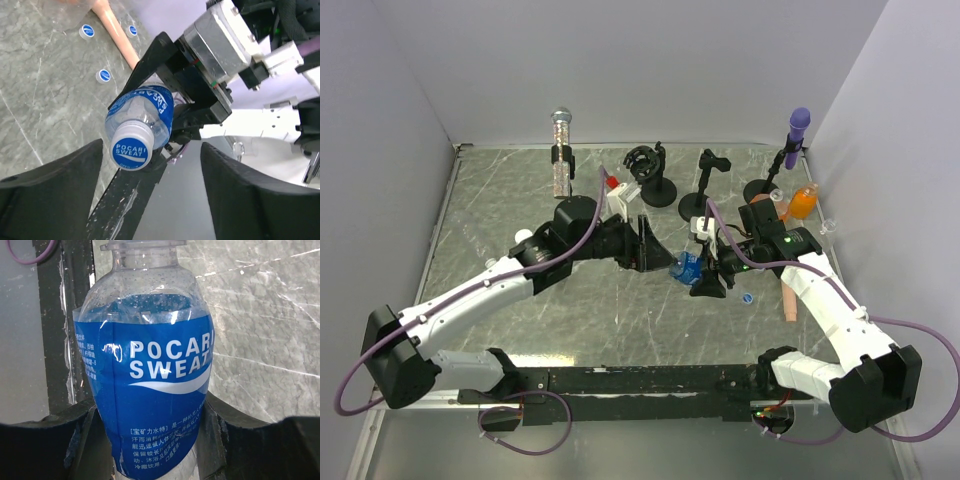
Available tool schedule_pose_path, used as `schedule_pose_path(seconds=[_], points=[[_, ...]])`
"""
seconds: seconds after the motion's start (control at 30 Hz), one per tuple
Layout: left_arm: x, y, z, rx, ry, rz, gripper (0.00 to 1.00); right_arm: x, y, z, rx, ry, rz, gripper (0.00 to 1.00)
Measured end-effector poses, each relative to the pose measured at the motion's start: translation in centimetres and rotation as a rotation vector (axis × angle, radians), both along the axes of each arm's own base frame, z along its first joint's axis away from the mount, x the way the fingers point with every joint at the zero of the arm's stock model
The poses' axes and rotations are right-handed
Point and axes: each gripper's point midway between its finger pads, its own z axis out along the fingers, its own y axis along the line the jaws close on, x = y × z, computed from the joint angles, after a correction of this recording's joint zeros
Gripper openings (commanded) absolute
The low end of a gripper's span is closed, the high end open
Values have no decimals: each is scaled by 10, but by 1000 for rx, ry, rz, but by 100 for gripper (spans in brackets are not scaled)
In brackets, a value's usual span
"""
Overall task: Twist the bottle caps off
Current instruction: Unscrew the bottle cap from the plastic bottle.
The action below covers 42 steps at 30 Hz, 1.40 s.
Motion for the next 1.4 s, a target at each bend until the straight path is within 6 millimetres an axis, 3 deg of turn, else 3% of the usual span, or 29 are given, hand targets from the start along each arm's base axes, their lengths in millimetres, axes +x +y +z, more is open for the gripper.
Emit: schedule_pose_path(seconds=[0.13, 0.47, 0.8, 1.0, 1.3, 1.4], points=[[1, 8, 4, 1, -52, -29, 99, 0, 1, 1, 7, -1, 4, 26], [-14, 50, 27, 5, -425, -80, 97, -1, 2, 3, 19, 2, 9, 26], [-30, 86, 10, 28, -929, -100, 97, -3, 5, 5, 42, -2, 31, 26], [-20, 81, 6, 85, -1090, -144, 97, -5, 6, 6, 50, -3, 43, 26], [-7, 53, -9, 117, -1148, -295, 99, -7, 6, 7, 57, 0, 51, 27], [-4, 44, -5, 100, -1160, -333, 92, -7, 6, 7, 58, 2, 52, 27]])
